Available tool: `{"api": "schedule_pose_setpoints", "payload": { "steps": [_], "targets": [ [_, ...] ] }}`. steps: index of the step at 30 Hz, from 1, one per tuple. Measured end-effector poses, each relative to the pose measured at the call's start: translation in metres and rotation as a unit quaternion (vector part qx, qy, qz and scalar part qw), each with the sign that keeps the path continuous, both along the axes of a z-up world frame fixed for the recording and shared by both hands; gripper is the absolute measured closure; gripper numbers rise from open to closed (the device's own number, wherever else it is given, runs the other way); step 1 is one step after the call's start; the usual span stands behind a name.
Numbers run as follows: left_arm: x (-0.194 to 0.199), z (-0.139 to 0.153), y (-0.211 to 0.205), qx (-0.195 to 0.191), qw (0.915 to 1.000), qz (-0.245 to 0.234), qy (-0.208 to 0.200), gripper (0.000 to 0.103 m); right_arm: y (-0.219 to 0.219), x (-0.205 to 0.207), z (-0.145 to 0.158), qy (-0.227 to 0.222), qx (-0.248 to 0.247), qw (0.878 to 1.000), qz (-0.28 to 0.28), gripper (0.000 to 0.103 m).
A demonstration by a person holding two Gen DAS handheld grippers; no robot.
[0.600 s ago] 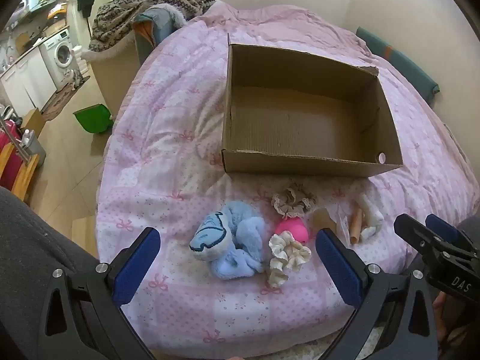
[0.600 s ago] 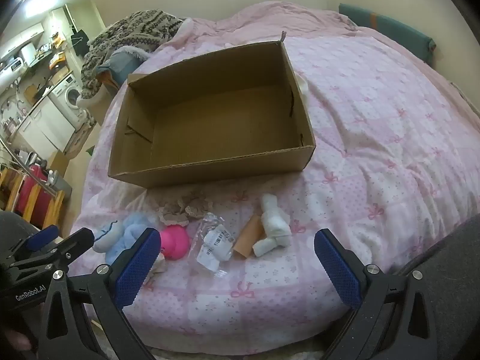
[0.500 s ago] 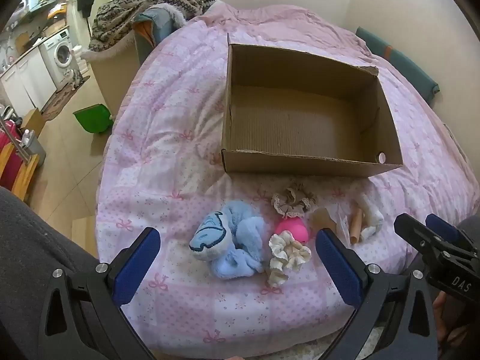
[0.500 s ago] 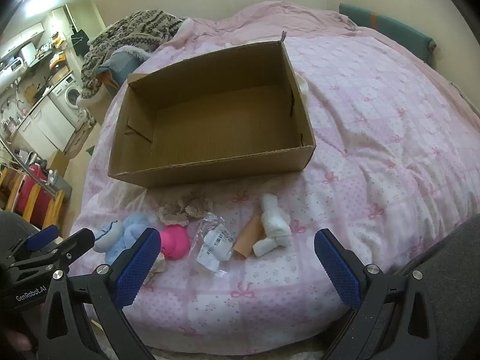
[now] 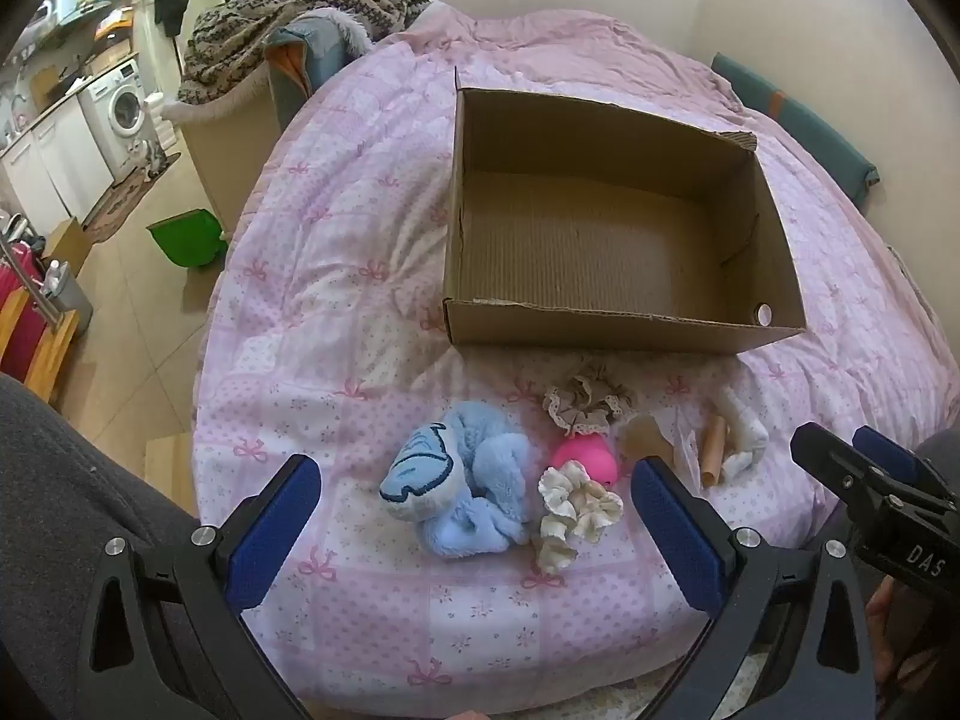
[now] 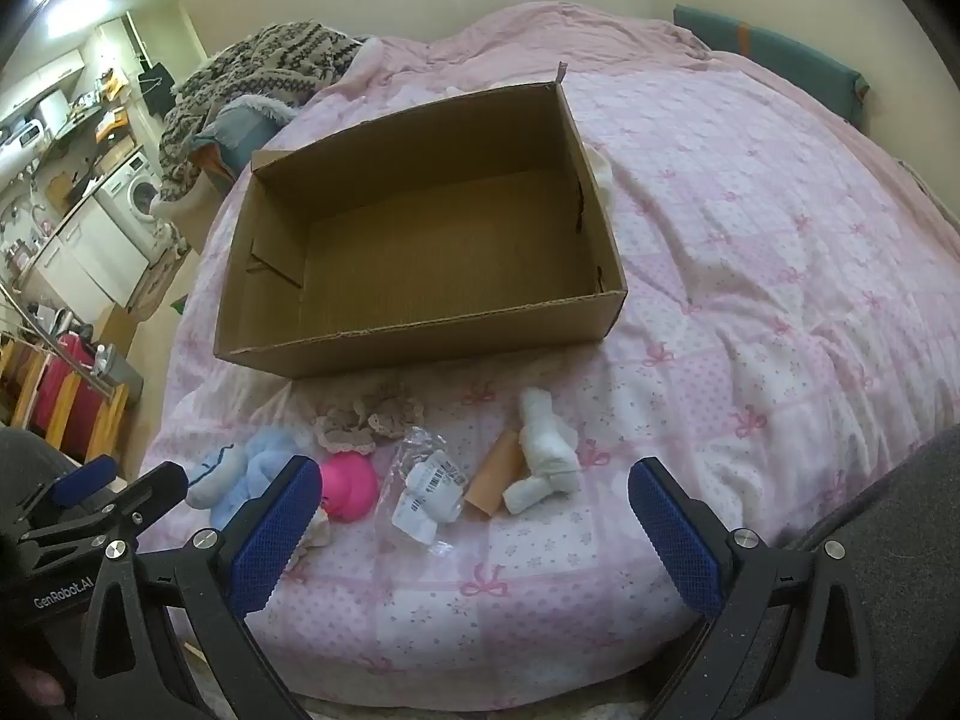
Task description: Organize soft objects
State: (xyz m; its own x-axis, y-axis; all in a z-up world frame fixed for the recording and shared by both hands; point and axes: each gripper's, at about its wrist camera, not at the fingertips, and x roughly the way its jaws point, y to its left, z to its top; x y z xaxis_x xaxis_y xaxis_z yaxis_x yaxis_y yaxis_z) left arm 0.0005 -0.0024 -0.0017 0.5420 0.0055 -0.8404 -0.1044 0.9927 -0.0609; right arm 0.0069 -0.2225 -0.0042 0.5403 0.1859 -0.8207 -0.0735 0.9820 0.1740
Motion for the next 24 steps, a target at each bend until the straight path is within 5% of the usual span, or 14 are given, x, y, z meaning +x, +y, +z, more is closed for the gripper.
{"api": "schedule_pose_setpoints", "payload": {
  "steps": [24],
  "targets": [
    [-0.0009,0.0011,0.0023,0.0,1.0,0.0,0.001,0.0,-0.0007,-0.0007,0.0004,0.001,0.001,1.0,-0.002,0.0]
  ]
}}
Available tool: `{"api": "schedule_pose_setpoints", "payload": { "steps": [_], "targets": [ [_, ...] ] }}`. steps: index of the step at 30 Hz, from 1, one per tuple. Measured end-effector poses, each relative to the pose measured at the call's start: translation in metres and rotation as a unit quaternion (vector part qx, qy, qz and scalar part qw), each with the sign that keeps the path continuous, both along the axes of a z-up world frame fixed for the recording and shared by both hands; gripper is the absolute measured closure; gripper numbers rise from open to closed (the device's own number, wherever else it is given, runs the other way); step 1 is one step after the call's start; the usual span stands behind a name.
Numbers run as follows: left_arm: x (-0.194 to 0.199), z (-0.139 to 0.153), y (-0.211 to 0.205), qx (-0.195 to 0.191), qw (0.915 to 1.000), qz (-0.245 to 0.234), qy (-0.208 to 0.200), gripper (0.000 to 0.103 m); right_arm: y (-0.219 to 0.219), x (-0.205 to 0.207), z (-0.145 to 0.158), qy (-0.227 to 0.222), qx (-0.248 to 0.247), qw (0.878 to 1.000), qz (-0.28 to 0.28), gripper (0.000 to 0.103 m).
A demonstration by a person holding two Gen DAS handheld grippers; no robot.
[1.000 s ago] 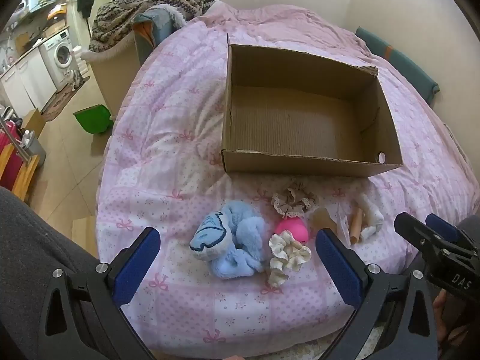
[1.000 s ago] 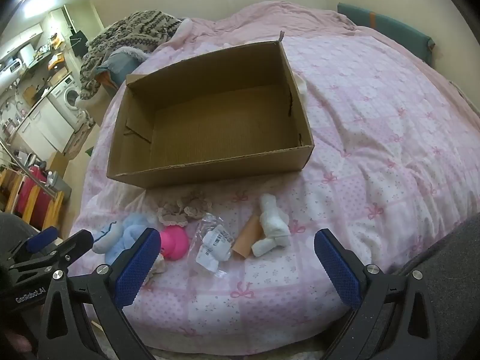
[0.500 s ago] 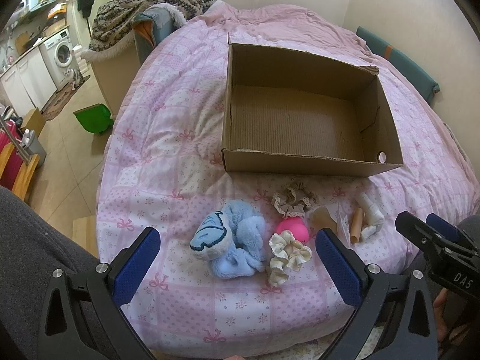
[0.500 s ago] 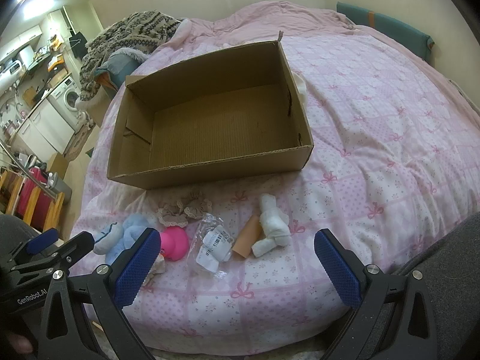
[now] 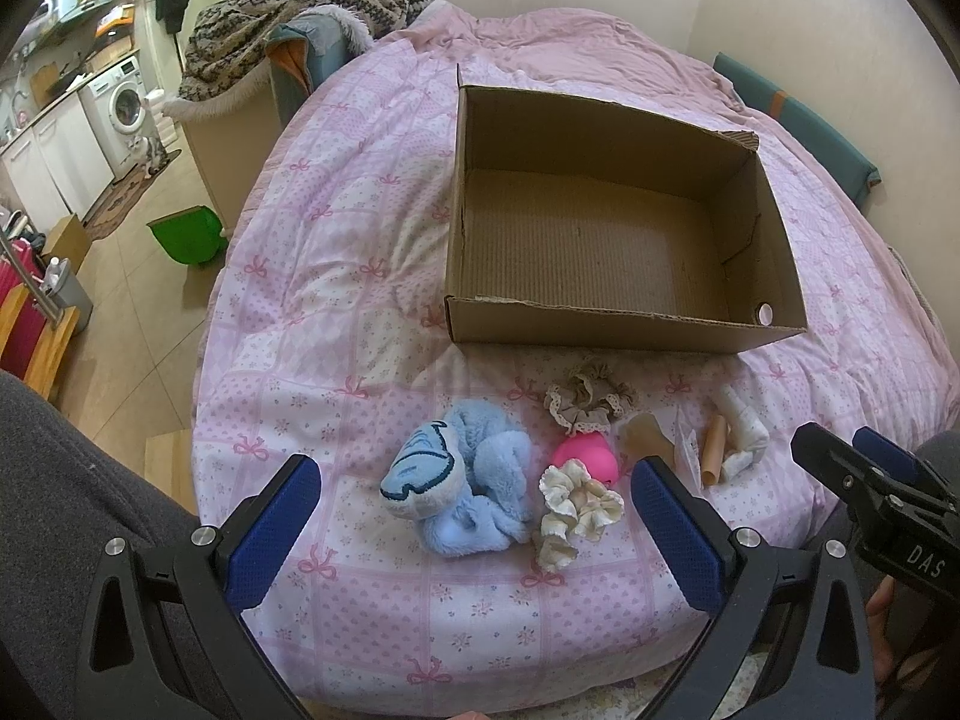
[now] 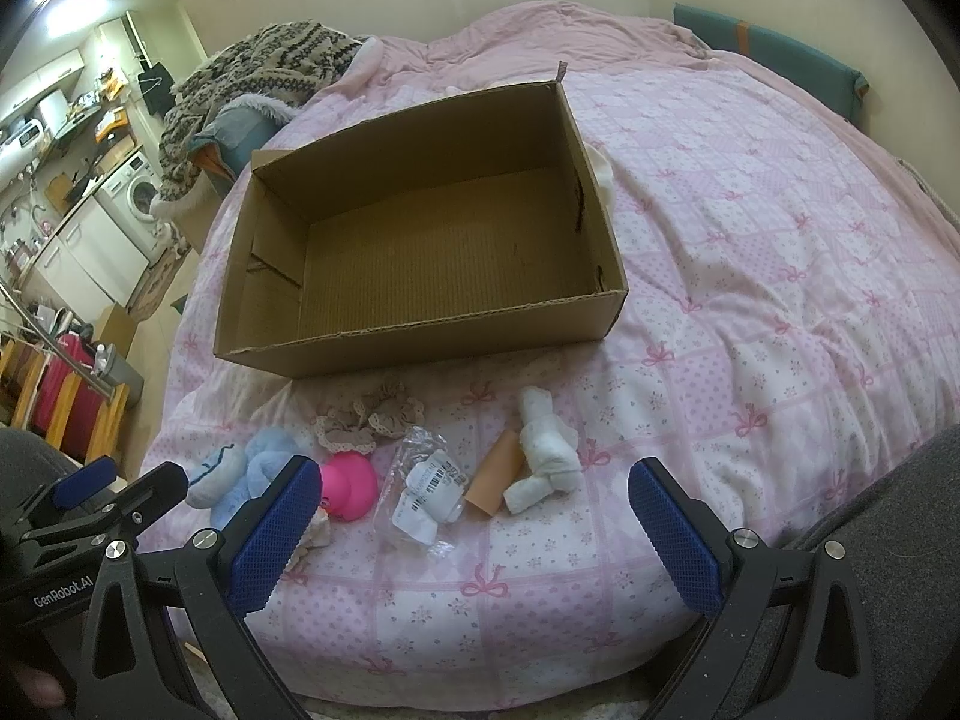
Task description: Organize soft objects
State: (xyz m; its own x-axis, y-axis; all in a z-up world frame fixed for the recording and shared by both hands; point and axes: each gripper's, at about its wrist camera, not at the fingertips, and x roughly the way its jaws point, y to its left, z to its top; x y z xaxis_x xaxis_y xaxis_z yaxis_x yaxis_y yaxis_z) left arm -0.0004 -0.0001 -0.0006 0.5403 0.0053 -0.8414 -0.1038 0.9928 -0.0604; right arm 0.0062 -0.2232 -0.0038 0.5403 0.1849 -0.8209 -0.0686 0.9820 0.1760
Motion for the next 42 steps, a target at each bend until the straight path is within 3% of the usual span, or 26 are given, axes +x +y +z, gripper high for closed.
{"api": "schedule_pose_setpoints", "payload": {
  "steps": [42],
  "targets": [
    [0.0001,-0.0024,0.0025,-0.001,1.0,0.001,0.0,0.0,0.0026,-0.003,0.0,0.0,0.002,1.0,0.002,0.0]
  ]
}}
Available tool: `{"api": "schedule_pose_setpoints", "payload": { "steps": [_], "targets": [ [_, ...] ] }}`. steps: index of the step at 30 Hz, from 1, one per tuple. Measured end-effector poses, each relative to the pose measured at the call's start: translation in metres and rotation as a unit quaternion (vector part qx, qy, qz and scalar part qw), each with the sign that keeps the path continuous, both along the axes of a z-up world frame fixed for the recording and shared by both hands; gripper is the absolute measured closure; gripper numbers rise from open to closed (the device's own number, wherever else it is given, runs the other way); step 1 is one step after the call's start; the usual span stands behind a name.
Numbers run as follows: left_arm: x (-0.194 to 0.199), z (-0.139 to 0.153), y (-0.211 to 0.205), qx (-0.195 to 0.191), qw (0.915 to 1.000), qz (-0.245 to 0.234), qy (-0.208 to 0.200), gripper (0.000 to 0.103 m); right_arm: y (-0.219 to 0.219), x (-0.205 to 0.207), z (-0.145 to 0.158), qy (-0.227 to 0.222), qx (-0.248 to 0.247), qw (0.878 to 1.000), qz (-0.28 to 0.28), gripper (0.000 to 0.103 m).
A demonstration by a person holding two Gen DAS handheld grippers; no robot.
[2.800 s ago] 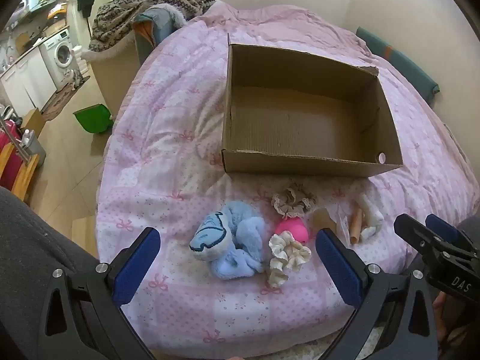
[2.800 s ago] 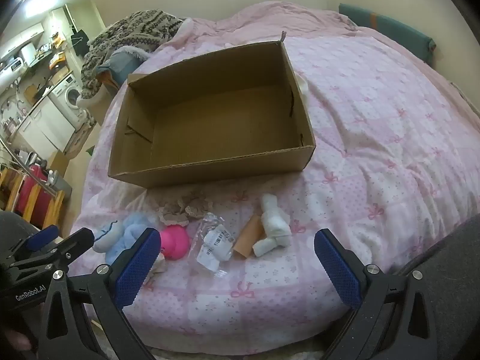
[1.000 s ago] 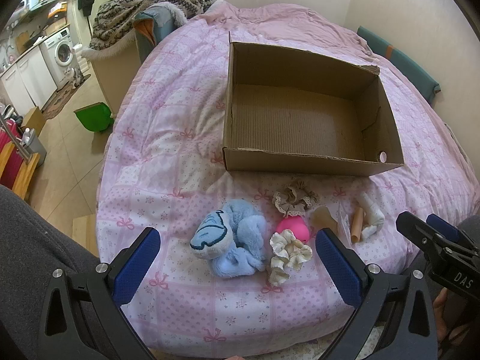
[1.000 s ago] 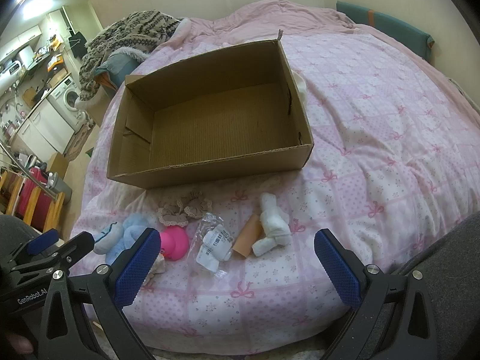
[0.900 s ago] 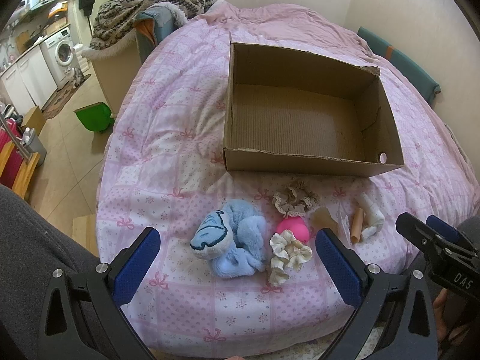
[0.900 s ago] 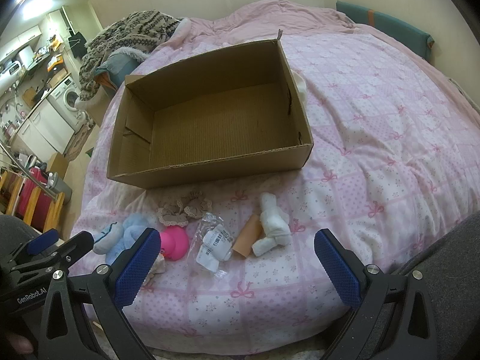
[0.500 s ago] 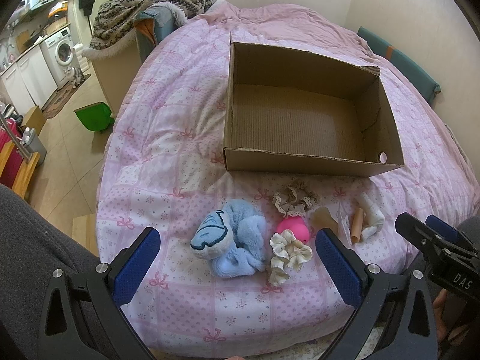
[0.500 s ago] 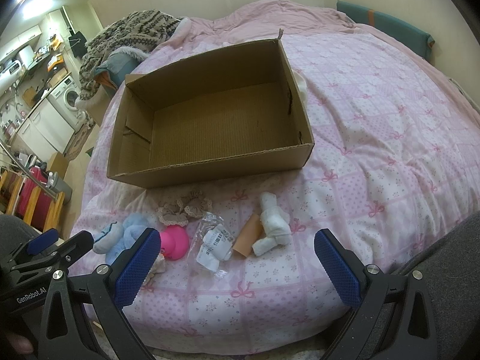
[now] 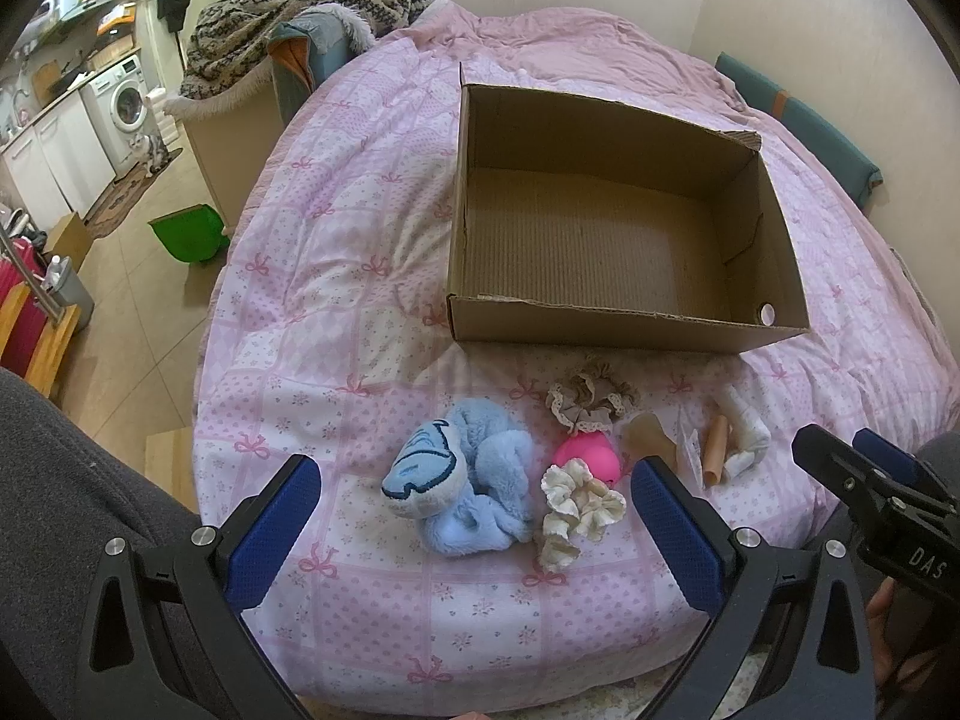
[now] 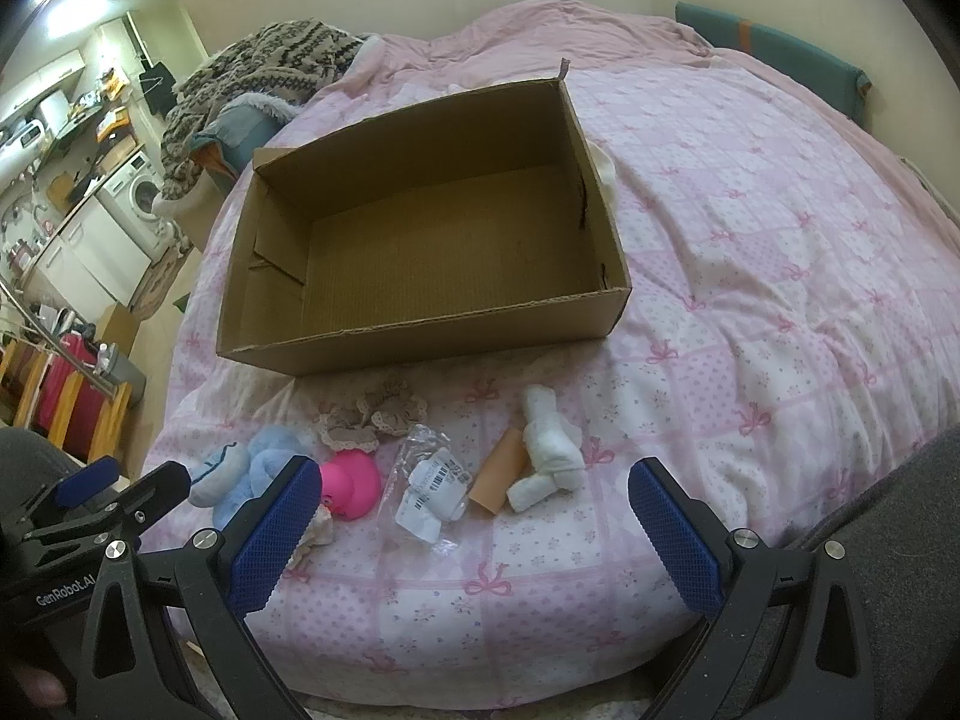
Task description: Organize soft objects
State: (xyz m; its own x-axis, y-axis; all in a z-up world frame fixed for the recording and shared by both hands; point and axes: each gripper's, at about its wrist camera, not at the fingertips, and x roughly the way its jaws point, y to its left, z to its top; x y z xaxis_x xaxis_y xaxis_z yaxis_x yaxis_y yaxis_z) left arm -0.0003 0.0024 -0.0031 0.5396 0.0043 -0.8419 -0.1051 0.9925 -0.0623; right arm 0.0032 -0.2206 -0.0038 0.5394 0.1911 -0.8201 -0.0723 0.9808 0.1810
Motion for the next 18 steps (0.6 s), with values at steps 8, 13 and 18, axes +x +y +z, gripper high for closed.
{"api": "schedule_pose_setpoints", "payload": {
  "steps": [8,13,18],
  "targets": [
    [-0.0007,0.0001,-0.0002,0.0,1.0,0.0,0.001,0.0,0.0,-0.0003,-0.0008,0.0,-0.001,1.0,0.001,0.0],
    [-0.0007,0.0002,-0.0003,0.001,1.0,0.0,0.001,0.0,-0.0003,0.0003,-0.0014,0.001,0.0,1.0,0.001,0.0],
    [-0.0036,-0.005,0.0044,0.003,1.0,0.0,0.001,0.0,0.0003,0.0001,-0.0014,0.001,0.0,1.0,0.002,0.0]
  ]
}}
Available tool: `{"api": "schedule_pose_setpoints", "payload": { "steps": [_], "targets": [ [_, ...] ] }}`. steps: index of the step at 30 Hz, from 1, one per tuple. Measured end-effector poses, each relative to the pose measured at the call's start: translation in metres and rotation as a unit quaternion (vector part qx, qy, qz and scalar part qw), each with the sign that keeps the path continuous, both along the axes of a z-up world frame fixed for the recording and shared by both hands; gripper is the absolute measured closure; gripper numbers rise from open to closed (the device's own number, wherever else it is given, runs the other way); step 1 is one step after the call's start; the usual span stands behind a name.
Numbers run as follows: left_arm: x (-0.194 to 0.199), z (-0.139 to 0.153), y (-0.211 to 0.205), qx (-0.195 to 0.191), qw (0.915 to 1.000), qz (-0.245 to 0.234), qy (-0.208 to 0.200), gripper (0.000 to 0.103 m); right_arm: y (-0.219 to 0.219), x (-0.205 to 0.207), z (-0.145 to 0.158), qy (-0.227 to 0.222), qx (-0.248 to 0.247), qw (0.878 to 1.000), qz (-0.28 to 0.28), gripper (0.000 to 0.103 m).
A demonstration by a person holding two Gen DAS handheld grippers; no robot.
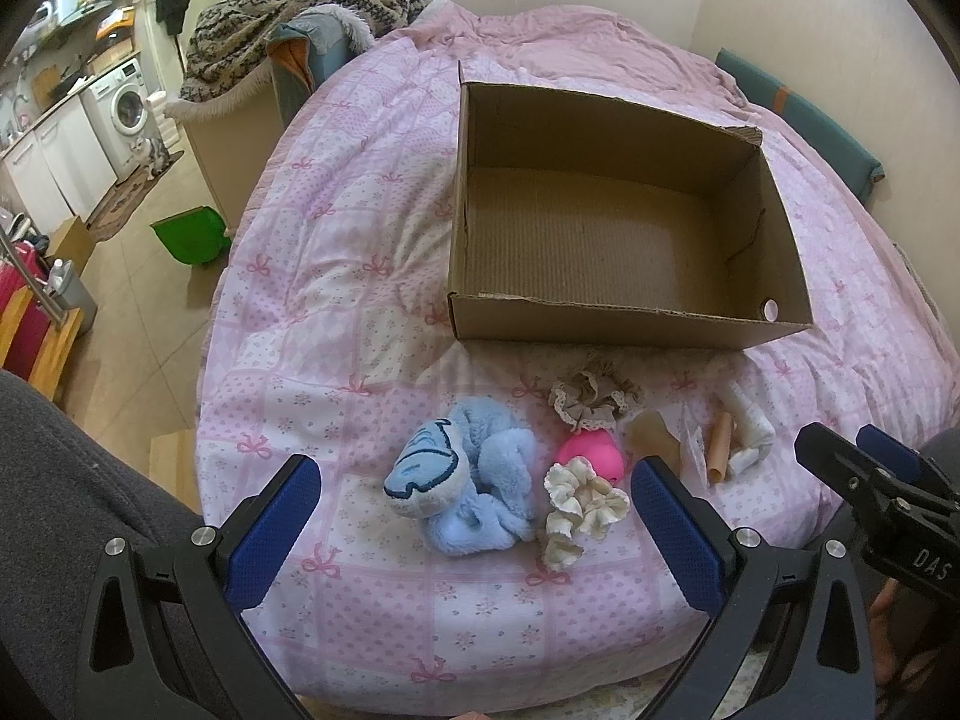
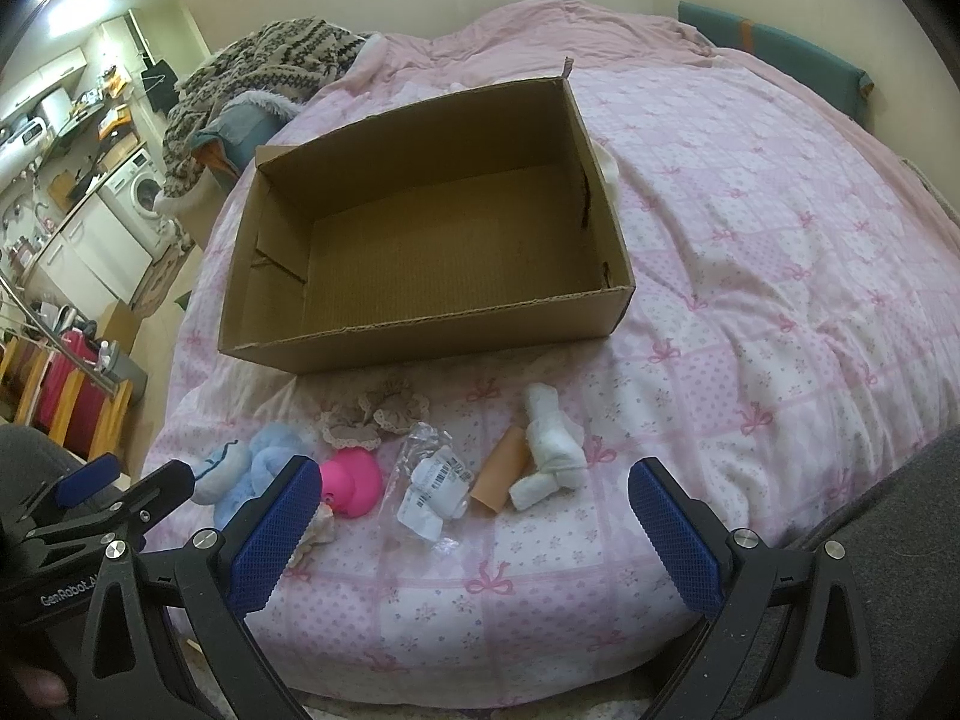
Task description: Organize soft objects
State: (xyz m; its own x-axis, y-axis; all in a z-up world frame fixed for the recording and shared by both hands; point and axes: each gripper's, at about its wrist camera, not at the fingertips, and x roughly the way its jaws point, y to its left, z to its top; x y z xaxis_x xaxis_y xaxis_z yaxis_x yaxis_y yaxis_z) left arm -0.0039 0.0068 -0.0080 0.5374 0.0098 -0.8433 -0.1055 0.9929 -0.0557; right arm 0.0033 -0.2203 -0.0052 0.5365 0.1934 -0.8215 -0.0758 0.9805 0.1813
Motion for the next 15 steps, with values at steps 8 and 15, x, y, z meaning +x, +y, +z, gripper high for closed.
{"api": "schedule_pose_setpoints", "payload": {
  "steps": [8,15],
  "targets": [
    [-0.001,-0.001,0.002,0.001,1.0,0.0,0.0,0.0,0.001,0.0,-0.002,0.012,0.002,1.0,0.003,0.0],
    [-0.001,-0.001,0.004,-0.004,1.0,0.008,0.005,0.0,-0.024,0.034,-0.005,0.08,0.038,0.996,0.014,0.0]
  ]
}}
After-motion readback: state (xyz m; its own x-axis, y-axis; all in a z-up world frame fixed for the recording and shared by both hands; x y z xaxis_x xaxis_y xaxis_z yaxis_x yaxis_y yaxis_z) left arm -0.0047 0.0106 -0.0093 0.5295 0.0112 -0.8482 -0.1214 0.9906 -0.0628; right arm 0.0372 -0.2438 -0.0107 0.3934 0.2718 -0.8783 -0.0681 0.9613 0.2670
